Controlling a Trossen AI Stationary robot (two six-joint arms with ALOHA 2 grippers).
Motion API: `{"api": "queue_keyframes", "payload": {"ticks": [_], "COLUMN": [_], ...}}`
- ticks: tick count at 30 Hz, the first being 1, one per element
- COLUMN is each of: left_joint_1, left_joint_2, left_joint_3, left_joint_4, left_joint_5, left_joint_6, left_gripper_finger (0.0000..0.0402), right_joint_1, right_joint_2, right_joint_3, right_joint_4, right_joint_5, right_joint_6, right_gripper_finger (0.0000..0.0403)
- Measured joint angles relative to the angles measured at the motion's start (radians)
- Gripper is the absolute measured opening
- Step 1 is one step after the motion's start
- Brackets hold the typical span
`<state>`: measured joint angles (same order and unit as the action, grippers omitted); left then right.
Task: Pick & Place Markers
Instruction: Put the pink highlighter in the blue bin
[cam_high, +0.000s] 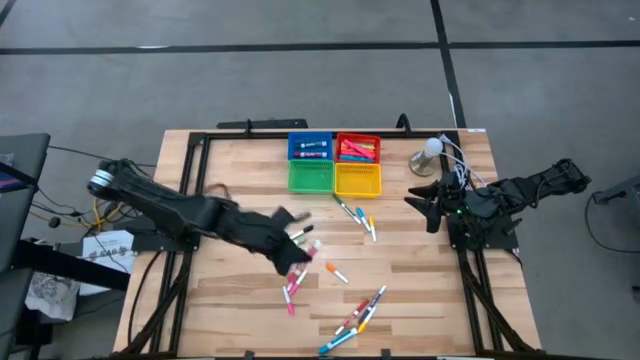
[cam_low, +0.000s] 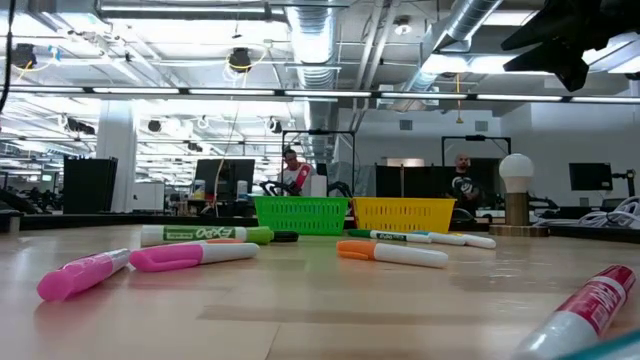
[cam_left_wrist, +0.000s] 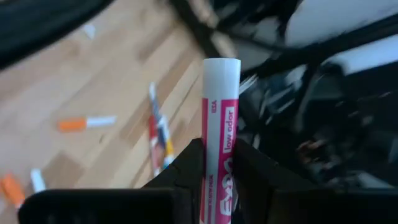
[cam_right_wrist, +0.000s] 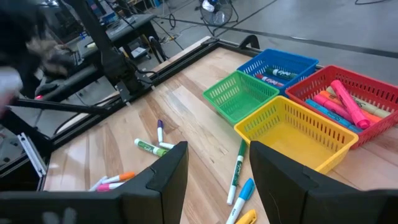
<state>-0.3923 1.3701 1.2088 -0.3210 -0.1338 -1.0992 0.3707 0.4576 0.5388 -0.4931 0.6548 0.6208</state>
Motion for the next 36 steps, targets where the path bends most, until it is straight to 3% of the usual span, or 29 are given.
{"api": "queue_keyframes", "payload": {"ticks": [5, 10, 15, 23, 28, 36], "left_joint_1": [0.0, 0.002, 0.002, 0.001, 0.004, 0.091], "left_joint_2": [-0.119, -0.189, -0.207, -0.199, -0.128, 0.14], "left_joint_3": [0.0, 0.001, 0.002, 0.002, 0.003, 0.002], "left_joint_4": [0.021, 0.12, 0.223, 0.226, 0.159, -0.108], "left_joint_5": [-0.078, -0.083, -0.082, -0.08, -0.211, -0.099], "left_joint_6": [0.086, 0.197, 0.282, 0.283, 0.311, 0.322], "left_gripper_finger": [0.0067, 0.0067, 0.0067, 0.0067, 0.0067, 0.0067], "right_joint_1": [0.0, 0.0, 0.0, 0.0, 0.0, 0.0], "right_joint_2": [0.0, 0.0, 0.0, 0.0, 0.0, 0.0], "right_joint_3": [0.0, 0.0, 0.0, 0.0, 0.0, 0.0], "right_joint_4": [0.0, 0.0, 0.0, 0.0, 0.0, 0.0], "right_joint_5": [0.0, 0.0, 0.0, 0.0, 0.0, 0.0], "right_joint_6": [0.0, 0.0, 0.0, 0.0, 0.0, 0.0], "right_gripper_finger": [0.0162, 0.0162, 0.0162, 0.0162, 0.0162, 0.0162]}}
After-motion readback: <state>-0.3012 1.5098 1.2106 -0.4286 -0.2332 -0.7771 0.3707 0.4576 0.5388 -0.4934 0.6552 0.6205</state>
